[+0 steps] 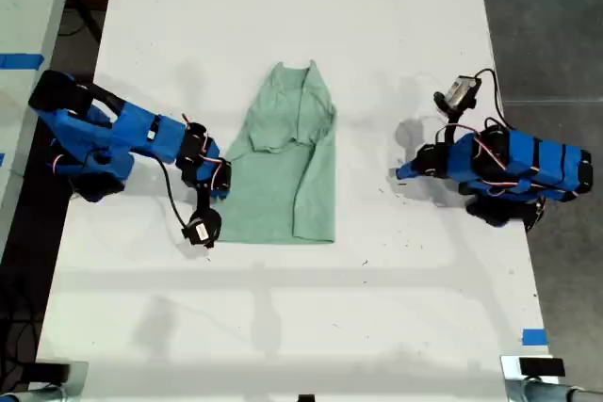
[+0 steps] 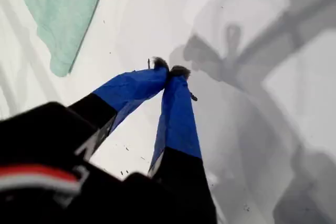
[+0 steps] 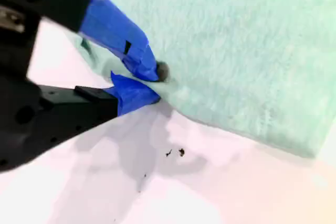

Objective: Fold t shirt

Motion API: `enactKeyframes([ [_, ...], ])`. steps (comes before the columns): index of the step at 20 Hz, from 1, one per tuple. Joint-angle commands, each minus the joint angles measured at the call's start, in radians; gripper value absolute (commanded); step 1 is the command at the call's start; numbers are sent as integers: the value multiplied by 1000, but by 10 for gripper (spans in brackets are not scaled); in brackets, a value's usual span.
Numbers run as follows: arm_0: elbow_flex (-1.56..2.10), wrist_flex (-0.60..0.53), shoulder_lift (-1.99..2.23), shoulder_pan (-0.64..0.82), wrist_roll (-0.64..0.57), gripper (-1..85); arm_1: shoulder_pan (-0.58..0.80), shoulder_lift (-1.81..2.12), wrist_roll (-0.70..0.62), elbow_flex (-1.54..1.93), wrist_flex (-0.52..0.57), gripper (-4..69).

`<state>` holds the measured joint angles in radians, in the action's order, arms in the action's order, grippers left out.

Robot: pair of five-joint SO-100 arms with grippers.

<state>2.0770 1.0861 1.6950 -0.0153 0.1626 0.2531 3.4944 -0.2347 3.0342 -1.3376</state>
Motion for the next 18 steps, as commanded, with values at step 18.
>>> enactKeyframes([
  [18, -1088, 195, -502, 107, -330, 14, 5, 14, -2, 35, -2, 14],
])
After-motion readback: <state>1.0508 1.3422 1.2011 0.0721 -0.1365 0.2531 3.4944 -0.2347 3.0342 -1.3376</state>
